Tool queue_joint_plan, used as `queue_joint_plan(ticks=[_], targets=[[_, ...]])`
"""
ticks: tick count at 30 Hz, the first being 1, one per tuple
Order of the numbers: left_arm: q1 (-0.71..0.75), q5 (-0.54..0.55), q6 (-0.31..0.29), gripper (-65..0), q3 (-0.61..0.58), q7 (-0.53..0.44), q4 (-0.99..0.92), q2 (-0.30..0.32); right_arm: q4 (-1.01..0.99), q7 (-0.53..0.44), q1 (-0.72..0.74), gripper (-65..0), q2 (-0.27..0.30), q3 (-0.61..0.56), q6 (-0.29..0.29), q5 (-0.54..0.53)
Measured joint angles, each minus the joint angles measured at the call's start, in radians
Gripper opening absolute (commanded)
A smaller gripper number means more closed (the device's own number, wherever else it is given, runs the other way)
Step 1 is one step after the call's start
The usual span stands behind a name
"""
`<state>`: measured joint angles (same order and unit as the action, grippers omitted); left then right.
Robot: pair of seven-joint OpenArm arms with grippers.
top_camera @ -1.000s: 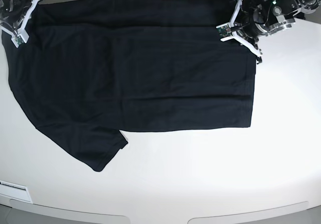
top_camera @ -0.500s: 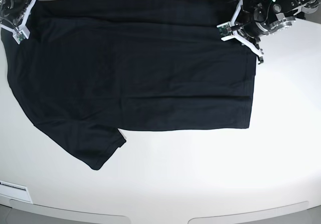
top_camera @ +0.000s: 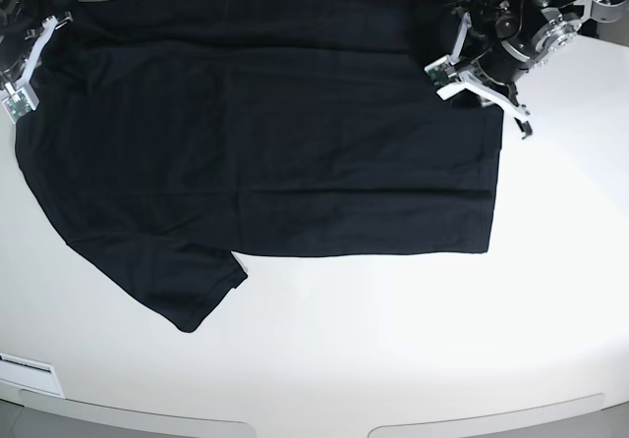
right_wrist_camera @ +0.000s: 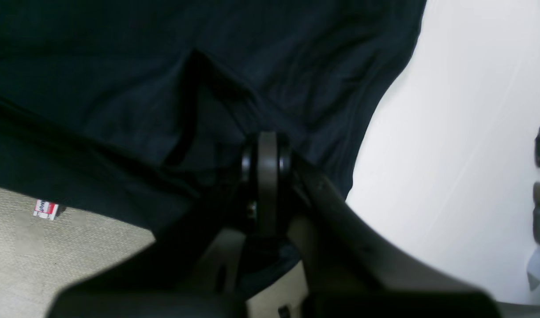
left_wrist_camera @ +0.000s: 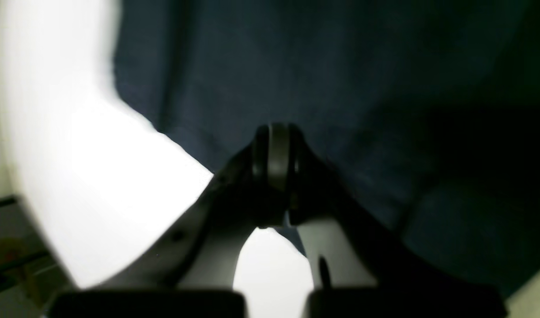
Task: Fold the T-shirt properly
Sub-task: 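Move both grippers to the hem corners of the shirt and grasp them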
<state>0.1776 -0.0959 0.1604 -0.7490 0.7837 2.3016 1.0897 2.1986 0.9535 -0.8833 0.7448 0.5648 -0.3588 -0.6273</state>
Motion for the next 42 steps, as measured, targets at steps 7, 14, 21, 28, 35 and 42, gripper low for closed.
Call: queue_joint_plan(ticks=[7,14,21,28,35,42], targets=[[-0.061,-0.033,0.112,-65.0,0.277,-0.016,0.022,0.001,0.0,0.0,0.0,-65.0,0.001,0.0,0.0,-0.001],[-0.256,0.477,-0.134,-65.0,0.682,-0.147,-0.373,-0.125,0.0,-0.012,0.0,-65.0,0.0,0.0,0.0,-0.002],[-0.498,1.02,-0.486,-65.0,0.781,-0.124,-1.029,-0.314,0.0,-0.023,0.001,-65.0,0.001,0.0,0.0,0.0],[-0.665,1.198,-0.565,-36.7,0.78,0.022,-1.5,-0.414,0.0,-0.027,0.0,-65.0,0.0,0.0,0.0,0.0],[-0.764,1.224,-0.615,-36.0,0.735,0.078,-1.704,-0.488,0.0,-0.05,0.0,-65.0,-0.002,0.0,0.0,-0.001],[-0.771,1.381,-0.673,-35.9,0.653,0.252,-1.703,-0.579,0.0,-0.056,0.004,-65.0,-0.002,0.0,0.0,0.0]])
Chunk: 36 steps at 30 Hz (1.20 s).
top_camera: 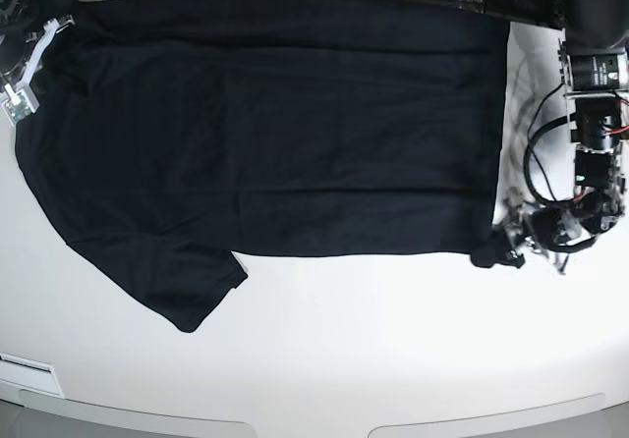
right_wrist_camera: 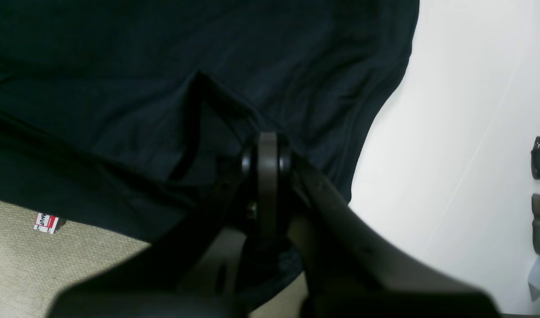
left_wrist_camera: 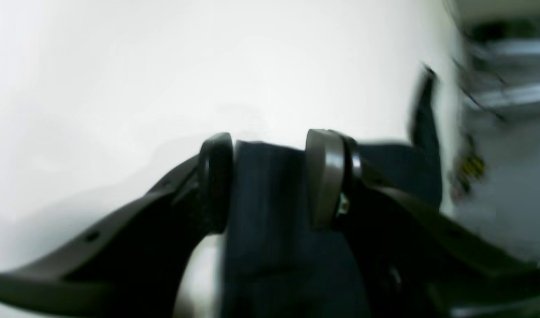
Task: Fold the T-shirt properly
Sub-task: 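Move both grippers to the hem corners of the shirt and grasp them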
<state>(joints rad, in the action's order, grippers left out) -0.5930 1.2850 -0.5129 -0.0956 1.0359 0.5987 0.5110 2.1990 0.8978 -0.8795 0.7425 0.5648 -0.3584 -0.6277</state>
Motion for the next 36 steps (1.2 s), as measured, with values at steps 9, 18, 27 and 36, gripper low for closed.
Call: queue_joint_plan(ticks=[9,18,27,36], targets=[[-0.011,-0.031,-0.019,-65.0,-0.082,0.024,0.005,-0.016,0.0,-0.035,0.044,-65.0,-0.001,0.0,-0.001,-0.002],[-0.011,-0.036,-0.019,-65.0,-0.082,0.03,0.006,-0.018,-0.042,-0.206,0.301,-38.8,-0.004,-0.008,0.026,-0.003],[-0.035,-0.04,-0.026,-65.0,-0.082,0.051,0.002,-0.022,-0.637,-0.23,0.798,-33.3,-0.011,-0.317,-0.002,-0.047],[-0.034,-0.043,-0.049,-65.0,-0.082,0.064,0.002,-0.019,-1.364,-0.173,1.279,-33.3,-0.086,-0.456,-0.17,-0.152]])
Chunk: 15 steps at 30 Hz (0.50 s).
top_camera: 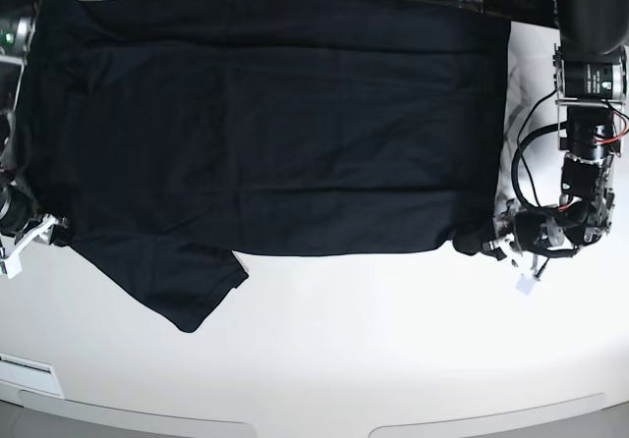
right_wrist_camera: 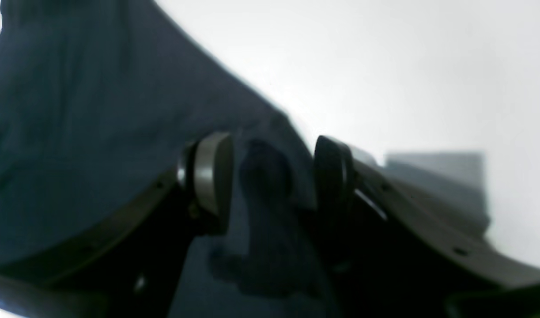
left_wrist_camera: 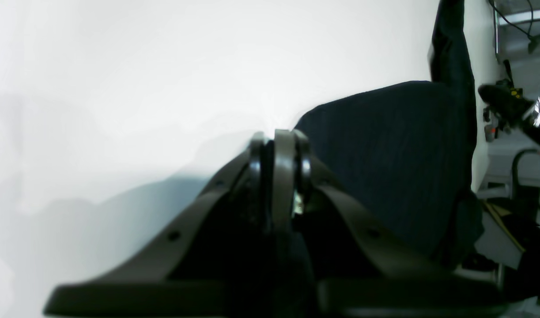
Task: Fold the T-shirt properly
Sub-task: 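Move both grippers to the hem corners of the shirt and grasp them, then lift the hem corners and fold the hem over toward the collar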
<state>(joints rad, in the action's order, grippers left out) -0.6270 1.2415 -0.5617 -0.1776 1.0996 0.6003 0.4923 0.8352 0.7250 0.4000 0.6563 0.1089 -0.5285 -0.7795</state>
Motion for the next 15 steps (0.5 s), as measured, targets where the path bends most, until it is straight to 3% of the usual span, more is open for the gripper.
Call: queue_joint_plan(ticks=[5,8,11,13,15], targets=[[0.001,0.0,-0.001,-65.0,0.0,0.011,0.001,0.001,-0.223,-0.018,0.118,-33.3,-0.014,0.003,-0.049,-0.004],[0.0,-0.001,-0.012,-65.0,0.0,0.016,0.001,0.001,-0.236,-0.005,0.122,-33.3,-0.029,0.003,-0.067,-0.04],[0.001,0.0,-0.019,-65.0,0.0,0.016,0.001,0.0,-0.235,0.016,0.117,-33.8,-0.054,0.003,-0.131,-0.085],[0.001,0.003,-0.019,-65.0,0.0,0.016,0.001,0.0,-0.235,0.012,0.118,-38.1,-0.07,0.003,-0.146,-0.086],[0.001,0.007,-0.02,-65.0,0.0,0.017,0.001,0.001,-0.235,0.012,0.119,-47.2,-0.077,0.003,-0.146,-0.089]])
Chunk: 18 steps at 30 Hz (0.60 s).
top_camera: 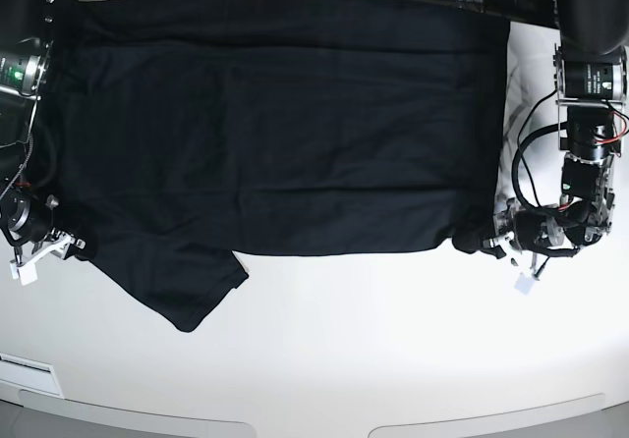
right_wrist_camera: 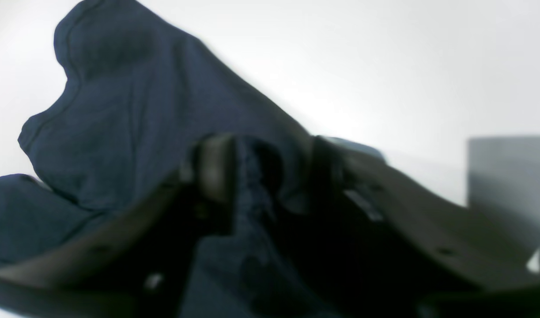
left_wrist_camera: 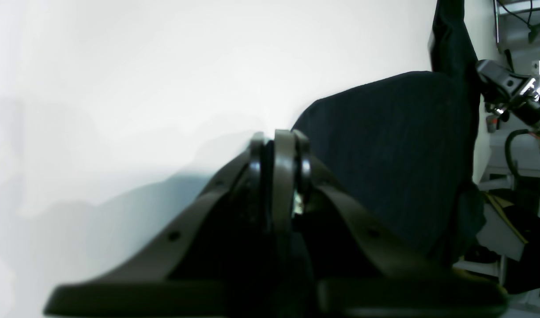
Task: Fold the T-shirt properly
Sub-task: 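Lift the hem corners and fold the hem over toward the collar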
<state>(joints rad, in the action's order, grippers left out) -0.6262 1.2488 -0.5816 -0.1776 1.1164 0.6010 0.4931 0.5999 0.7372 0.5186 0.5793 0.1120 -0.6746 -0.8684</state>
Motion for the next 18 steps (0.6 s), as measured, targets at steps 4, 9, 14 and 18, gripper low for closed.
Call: queue_joint_plan(ticks=[4,9,14,18], targets=[[-0.005,-0.003,-0.051,-65.0,0.0,0.006,-0.002,0.002,0.002,0.008,0.007,-64.3,0.008,0.0,-0.011,-0.003],[-0.069,-0.078,-0.047,-65.0,-0.008,-0.029,-0.015,-0.011,0.057,0.04,0.048,-65.0,0.04,0.0,-0.012,-0.003],[-0.175,-0.127,-0.04,-65.0,-0.011,-0.066,-0.015,-0.008,0.156,0.11,0.044,-65.0,0.086,-0.001,-0.018,-0.023],[-0.208,-0.11,-0.041,-65.0,-0.01,0.011,-0.015,-0.009,0.204,0.22,0.045,-65.0,0.108,-0.001,-0.018,-0.158]])
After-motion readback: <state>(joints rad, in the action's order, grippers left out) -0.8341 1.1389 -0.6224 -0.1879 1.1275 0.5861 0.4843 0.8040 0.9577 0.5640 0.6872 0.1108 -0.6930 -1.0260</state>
